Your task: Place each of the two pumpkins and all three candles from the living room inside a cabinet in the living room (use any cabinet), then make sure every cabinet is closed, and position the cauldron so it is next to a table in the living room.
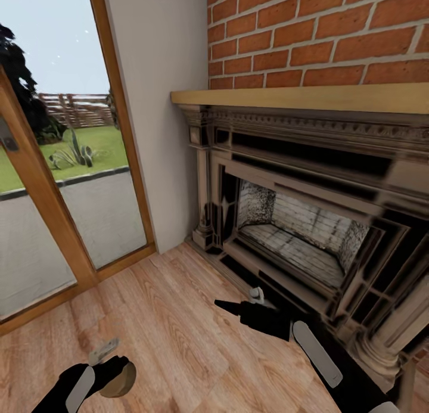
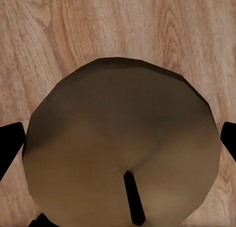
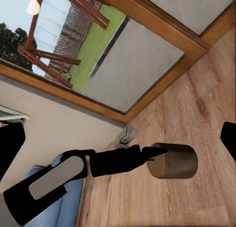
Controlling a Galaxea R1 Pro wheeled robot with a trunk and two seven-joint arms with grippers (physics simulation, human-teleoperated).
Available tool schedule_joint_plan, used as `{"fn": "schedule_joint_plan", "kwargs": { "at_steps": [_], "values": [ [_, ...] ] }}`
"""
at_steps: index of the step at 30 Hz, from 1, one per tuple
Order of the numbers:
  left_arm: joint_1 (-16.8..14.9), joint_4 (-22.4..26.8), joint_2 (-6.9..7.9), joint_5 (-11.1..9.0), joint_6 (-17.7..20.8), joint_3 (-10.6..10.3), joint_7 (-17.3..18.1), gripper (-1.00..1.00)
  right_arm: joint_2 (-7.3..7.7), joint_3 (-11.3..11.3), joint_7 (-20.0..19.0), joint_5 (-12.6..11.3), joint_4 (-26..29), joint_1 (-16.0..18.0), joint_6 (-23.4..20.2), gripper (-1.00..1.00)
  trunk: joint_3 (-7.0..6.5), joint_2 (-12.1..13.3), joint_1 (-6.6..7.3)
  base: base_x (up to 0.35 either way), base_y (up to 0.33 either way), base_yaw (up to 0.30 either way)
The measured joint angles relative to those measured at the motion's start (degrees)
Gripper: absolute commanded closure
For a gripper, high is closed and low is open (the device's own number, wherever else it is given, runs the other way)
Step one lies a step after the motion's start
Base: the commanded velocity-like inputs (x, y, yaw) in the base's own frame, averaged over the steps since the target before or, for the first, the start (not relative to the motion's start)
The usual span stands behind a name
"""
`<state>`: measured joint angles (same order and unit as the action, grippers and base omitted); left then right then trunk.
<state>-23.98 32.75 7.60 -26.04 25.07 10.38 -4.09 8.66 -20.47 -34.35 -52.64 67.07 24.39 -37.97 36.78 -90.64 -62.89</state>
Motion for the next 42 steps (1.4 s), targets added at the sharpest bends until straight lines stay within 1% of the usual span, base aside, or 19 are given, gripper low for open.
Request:
{"fn": "schedule_joint_plan", "kwargs": {
  "at_steps": [1, 2, 17, 26, 31, 42],
  "values": [
    [0.0, 0.0, -0.01, 0.0, 0.0, 0.0, 0.0, 1.0, 0.01, 0.0, 0.0, 0.3, -5.2, 0.0, 0.1, -1.0, 0.01, 0.0, -0.01, -0.106, 0.0, 0.0],
    [0.0, 0.0, -0.02, 0.0, 0.0, -0.1, 0.0, 1.0, -0.03, 0.0, 0.0, 0.0, -5.7, 0.0, 0.0, -1.0, 0.0, 0.0, -0.01, -0.148, 0.0, 0.0],
    [0.1, 0.0, -0.04, 0.1, -0.4, -0.2, 0.0, 1.0, -0.06, 0.0, -0.1, 0.0, -5.7, 0.0, 0.0, -1.0, 0.0, 0.0, 0.0, -0.08, 0.0, 0.0],
    [0.0, 0.0, -0.08, 0.1, -0.4, -0.3, 0.0, 1.0, -0.09, 0.0, -0.1, 0.2, -5.7, 0.0, 0.0, -1.0, 0.0, 0.0, -0.02, -0.221, -0.001, 0.0],
    [0.1, 0.0, -0.09, 0.1, -0.5, -0.3, 0.0, 1.0, -0.09, 0.0, -0.1, 0.3, -5.7, 0.0, 0.1, -1.0, 0.0, 0.0, -0.01, -0.186, -0.101, 0.0],
    [0.1, 0.0, -0.04, 0.1, -0.6, -0.3, 0.0, 1.0, -0.01, 0.3, -0.2, 0.3, -5.6, 0.0, 0.1, -1.0, 0.0, 0.0, 0.0, -0.042, -0.08, 0.0]
  ]
}}
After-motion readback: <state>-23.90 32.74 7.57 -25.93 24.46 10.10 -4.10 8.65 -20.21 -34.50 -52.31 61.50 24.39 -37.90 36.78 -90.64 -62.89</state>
